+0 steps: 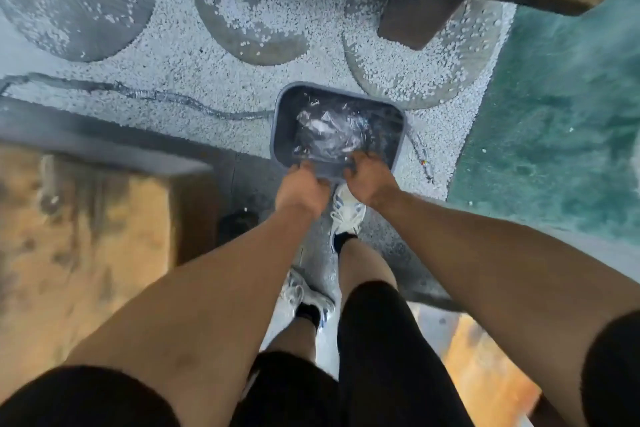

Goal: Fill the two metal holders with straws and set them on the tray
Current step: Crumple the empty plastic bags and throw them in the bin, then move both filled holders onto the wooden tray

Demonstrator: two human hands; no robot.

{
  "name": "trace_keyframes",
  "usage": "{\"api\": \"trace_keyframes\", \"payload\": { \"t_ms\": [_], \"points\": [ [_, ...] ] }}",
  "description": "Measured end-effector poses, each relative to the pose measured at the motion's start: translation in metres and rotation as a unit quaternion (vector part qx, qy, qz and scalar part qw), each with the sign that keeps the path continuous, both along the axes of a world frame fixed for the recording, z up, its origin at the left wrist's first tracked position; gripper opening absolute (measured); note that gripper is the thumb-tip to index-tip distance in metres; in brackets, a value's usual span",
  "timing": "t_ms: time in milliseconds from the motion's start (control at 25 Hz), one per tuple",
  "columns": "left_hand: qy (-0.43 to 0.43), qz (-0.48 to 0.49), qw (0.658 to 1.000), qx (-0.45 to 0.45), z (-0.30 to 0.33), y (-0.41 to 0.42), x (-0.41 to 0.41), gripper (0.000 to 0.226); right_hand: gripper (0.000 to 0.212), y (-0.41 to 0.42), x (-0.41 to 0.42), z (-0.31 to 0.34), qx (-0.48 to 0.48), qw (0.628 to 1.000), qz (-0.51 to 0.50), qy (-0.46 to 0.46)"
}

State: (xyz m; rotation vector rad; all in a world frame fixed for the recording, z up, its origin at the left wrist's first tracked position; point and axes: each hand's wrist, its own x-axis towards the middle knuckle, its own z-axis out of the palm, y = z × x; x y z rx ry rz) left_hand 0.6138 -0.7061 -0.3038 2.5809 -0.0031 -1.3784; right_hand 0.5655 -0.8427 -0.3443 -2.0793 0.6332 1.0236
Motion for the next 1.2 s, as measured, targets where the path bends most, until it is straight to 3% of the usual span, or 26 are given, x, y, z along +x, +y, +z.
{"api": "trace_keyframes", "payload": {
  "t_ms": [160, 360, 680, 960, 1200],
  "points": [
    [0.059, -0.012, 0.998, -0.003, 0.091, 0.026, -0.034, 0.038, 0.041, 0.017, -0.033, 0.092, 0.014, 0.992, 0.101, 0.069],
    [0.115, 0.049, 0.992, -0.017, 0.180, 0.071, -0.087, 0.036, 0.040, 0.044, -0.067, 0.186, -0.008, 0.978, 0.198, 0.072],
    [0.021, 0.173, 0.980, -0.098, 0.291, 0.177, -0.166, 0.029, 0.026, 0.129, -0.110, 0.325, -0.045, 0.955, 0.294, 0.010],
    [-0.035, 0.410, 0.902, -0.130, 0.326, 0.311, -0.292, 0.023, 0.028, 0.230, -0.160, 0.381, -0.071, 0.861, 0.504, 0.015],
    [-0.068, 0.530, 0.840, -0.097, 0.335, 0.389, -0.387, 0.025, 0.033, 0.333, -0.189, 0.402, -0.064, 0.835, 0.546, -0.009]
  ]
}}
